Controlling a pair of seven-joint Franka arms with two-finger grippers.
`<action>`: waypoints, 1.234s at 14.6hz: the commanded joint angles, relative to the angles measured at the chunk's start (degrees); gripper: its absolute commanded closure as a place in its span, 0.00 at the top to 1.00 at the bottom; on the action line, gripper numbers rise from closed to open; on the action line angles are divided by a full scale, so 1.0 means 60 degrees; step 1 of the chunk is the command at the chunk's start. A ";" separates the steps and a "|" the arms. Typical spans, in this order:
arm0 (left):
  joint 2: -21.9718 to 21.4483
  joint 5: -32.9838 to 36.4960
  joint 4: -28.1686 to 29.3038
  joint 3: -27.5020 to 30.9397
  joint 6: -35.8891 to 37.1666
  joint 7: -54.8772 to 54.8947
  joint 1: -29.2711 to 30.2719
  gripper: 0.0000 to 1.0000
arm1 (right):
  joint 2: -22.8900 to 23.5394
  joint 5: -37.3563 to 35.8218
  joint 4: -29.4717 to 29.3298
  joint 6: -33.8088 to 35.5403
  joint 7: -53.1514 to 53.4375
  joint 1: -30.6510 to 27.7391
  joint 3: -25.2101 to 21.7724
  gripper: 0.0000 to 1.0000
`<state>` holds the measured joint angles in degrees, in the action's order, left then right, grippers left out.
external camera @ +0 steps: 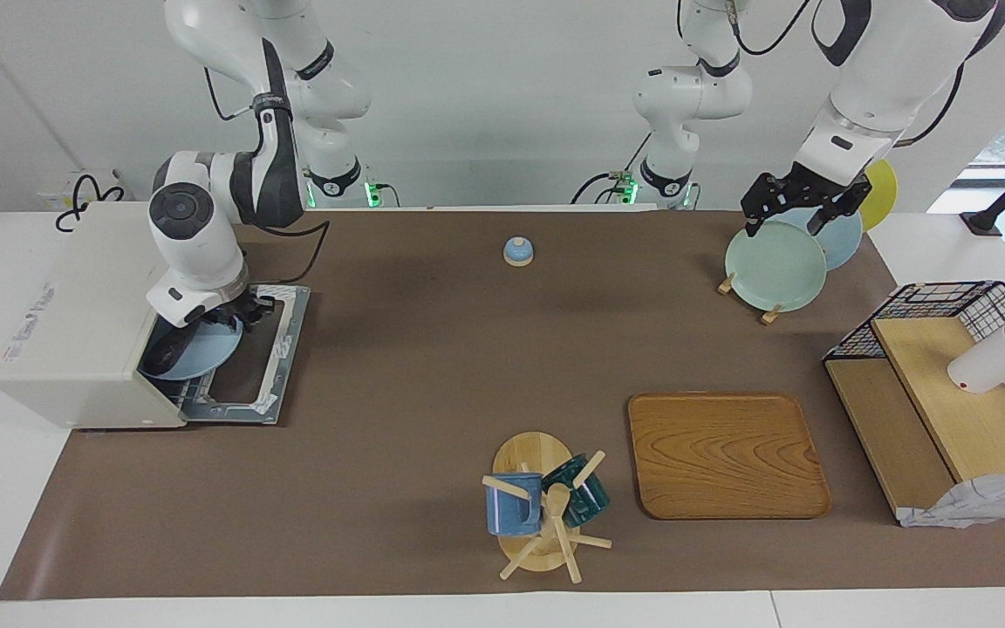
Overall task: Put eggplant into oven
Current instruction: 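Lower the eggplant inside the oven and open the right gripper, then push the oven door shut with the right gripper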
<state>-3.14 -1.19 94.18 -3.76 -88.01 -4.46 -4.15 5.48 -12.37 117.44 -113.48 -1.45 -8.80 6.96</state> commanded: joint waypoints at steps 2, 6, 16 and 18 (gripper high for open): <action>-0.0078 0.0214 0.0095 0.0040 -0.0054 0.0026 -0.0040 1.00 | -0.0108 0.1473 -0.0034 -0.0811 -0.0010 0.0673 0.0159 0.16; -0.0078 0.0214 0.0095 0.0040 -0.0054 0.0026 -0.0040 1.00 | 0.0256 0.1535 0.0685 -0.2485 0.1398 0.1863 0.0144 0.00; -0.0078 0.0214 0.0095 0.0040 -0.0054 0.0026 -0.0040 1.00 | 0.0668 0.0689 0.1212 -0.2883 0.0417 0.0970 0.0100 0.00; -0.0092 0.0214 0.0095 0.0040 -0.0054 0.0026 -0.0040 1.00 | 0.0610 0.0378 0.1358 -0.2883 0.0460 0.0940 0.0100 0.00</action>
<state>-3.14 -1.19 94.18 -3.76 -88.01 -4.46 -4.15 10.79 -8.34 123.16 -129.76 2.00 -2.37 7.08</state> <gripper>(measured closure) 0.000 0.991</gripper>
